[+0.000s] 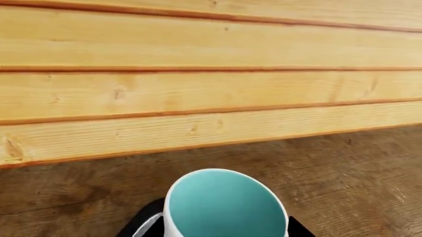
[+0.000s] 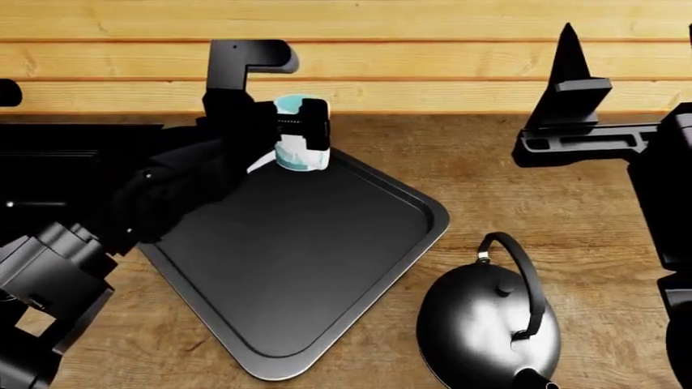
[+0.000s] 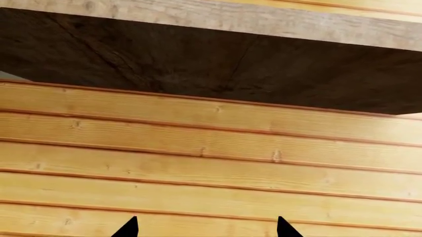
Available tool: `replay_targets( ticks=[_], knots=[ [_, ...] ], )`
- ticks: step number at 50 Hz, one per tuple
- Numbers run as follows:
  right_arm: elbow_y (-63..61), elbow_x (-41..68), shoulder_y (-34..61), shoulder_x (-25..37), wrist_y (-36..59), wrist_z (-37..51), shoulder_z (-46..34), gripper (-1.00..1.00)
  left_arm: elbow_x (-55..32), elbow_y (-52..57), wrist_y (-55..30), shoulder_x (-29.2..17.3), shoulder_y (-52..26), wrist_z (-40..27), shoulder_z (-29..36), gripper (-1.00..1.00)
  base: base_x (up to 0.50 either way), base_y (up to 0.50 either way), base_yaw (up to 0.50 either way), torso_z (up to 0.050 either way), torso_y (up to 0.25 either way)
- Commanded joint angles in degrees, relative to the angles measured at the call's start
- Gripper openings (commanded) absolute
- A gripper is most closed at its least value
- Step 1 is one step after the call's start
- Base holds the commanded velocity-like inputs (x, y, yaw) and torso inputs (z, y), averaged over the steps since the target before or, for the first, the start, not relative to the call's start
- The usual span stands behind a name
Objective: Pick the kettle from the counter and place it on the tray. Then pick the mug from the cabinet and place it on the tray. Then close the cabinet doors.
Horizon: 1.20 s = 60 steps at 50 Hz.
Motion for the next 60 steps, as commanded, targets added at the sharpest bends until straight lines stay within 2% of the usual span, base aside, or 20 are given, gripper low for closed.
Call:
replay_targets(
  ticks=[1,13,14,34,43,46,52,60],
  knots=[
    [0.1,-0.4,-0.1,-0.1,-0.3,-0.2,-0.4,1.0,-1.3,3.1,-0.4,-1.8,-0.1,-0.8,-1.1,-1.0,0.0,0.0,0.0,0.0,0.0],
    [0.1,-0.5,0.0,-0.3,-0.5,0.0,-1.0,1.0,-1.8,4.0,-0.6,-2.5,0.5,-0.3,-1.2,-1.0,0.0,0.0,0.0,0.0,0.0],
    [0.1,-0.5,0.0,-0.3,-0.5,0.0,-1.0,1.0,-1.7,4.0,-0.7,-2.5,0.6,-0.2,-1.1,1.0,0.0,0.0,0.0,0.0,0.0],
    [0.2,-1.8,-0.9,-0.3,-1.2,-0.8,-1.5,1.0,-2.3,4.0,-0.2,-3.0,0.4,0.1,-2.2,1.0,0.0,0.0,0.0,0.0,0.0],
    [0.3,0.2,0.2,0.4,-0.9,0.3,-1.7,1.0,-3.5,12.9,4.1,-6.9,-1.5,-3.7,-7.3,1.0,0.0,0.0,0.0,0.0,0.0],
    [0.6,4.3,1.6,1.3,-0.6,2.2,-1.6,1.0,-3.9,20.1,4.5,-9.7,-2.4,-7.0,-8.8,1.0,0.0,0.0,0.0,0.0,0.0],
    [1.0,18.5,7.8,4.6,1.0,11.5,-5.6,1.0,-5.2,34.7,4.0,-15.6,-2.6,-14.4,-11.0,1.0,0.0,0.0,0.0,0.0,0.0],
    [-1.3,36.8,14.3,10.7,-3.0,22.4,-9.9,1.0,-6.9,48.1,5.9,-23.5,1.1,-21.4,-13.6,1.0,0.0,0.0,0.0,0.0,0.0]
  ],
)
